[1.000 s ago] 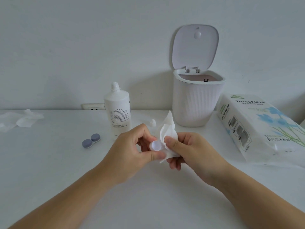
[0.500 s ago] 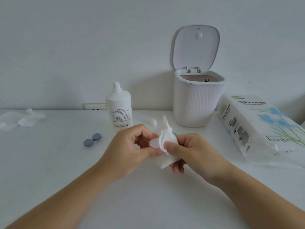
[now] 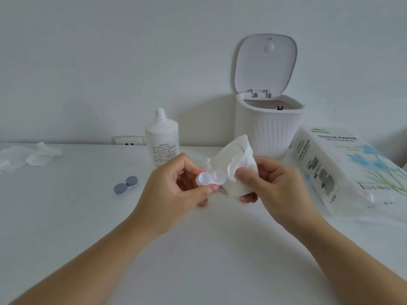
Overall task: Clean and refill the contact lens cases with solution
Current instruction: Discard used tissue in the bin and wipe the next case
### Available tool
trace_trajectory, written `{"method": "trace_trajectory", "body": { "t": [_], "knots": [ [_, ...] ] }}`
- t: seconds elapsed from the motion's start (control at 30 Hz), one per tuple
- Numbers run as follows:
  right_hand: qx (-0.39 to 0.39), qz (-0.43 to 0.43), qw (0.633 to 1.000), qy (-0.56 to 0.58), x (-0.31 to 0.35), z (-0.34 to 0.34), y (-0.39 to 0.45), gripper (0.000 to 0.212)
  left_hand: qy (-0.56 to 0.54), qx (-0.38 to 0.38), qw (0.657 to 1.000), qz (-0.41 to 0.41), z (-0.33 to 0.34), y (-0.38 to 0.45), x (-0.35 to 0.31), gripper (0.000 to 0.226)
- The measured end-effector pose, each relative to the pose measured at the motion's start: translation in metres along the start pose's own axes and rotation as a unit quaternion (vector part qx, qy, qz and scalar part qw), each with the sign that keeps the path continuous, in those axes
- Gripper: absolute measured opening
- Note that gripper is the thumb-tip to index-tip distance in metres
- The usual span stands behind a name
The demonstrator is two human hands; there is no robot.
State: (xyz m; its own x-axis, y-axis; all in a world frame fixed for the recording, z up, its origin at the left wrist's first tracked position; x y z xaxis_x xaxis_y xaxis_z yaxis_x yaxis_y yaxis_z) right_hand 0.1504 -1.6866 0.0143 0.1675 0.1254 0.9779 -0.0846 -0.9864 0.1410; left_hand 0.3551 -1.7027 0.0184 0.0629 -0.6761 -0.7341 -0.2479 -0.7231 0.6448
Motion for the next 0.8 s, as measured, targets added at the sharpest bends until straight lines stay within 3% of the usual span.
{"method": "trace_trajectory", "body": {
  "t": [0.13, 0.27, 0.3, 0.47, 0.53, 0.67, 0.8],
  "knots": [
    [-0.165, -0.005, 0.966, -0.197, -0.002, -0.034, 0.010, 0.020, -0.018, -0.005, 0.999, -0.027, -0.002, 0.002, 0.006, 0.027],
    [-0.232, 0.002, 0.932, -0.279, -0.001, -0.047, 0.013, 0.009, -0.023, 0.006, 0.999, -0.035, -0.001, 0.002, 0.010, 0.026],
    [-0.230, 0.008, 0.927, -0.297, -0.002, -0.048, 0.014, 0.009, -0.024, 0.008, 0.999, -0.037, -0.001, 0.001, 0.011, 0.026],
    [-0.209, 0.044, 0.896, -0.390, -0.011, -0.046, 0.016, 0.051, -0.023, 0.021, 0.999, -0.044, 0.000, 0.001, 0.013, 0.025],
    [-0.186, 0.056, 0.882, -0.429, -0.014, -0.043, 0.016, 0.055, -0.030, 0.028, 0.998, -0.051, 0.002, 0.001, 0.015, 0.025],
    [-0.130, 0.091, 0.855, -0.494, -0.021, -0.034, 0.017, 0.042, -0.042, 0.034, 0.997, -0.061, 0.004, 0.000, 0.016, 0.025],
    [-0.063, 0.088, 0.876, -0.470, -0.026, -0.024, 0.016, 0.065, -0.039, 0.041, 0.996, -0.071, 0.005, 0.001, 0.017, 0.026]
  ]
}}
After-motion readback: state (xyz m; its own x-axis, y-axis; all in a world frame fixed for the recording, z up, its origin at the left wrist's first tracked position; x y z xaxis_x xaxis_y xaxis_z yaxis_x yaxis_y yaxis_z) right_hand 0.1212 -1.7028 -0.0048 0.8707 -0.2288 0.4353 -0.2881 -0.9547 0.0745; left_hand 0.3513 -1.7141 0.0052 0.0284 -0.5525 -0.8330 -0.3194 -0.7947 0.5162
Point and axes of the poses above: each hand's wrist, its own y-axis towards the middle knuckle, its own z-axis out of the palm, x = y × z, the point moved 7 cm from there along y, towards the middle knuckle, and after that the axes turned 13 degrees about z, right-handed, at the moved point
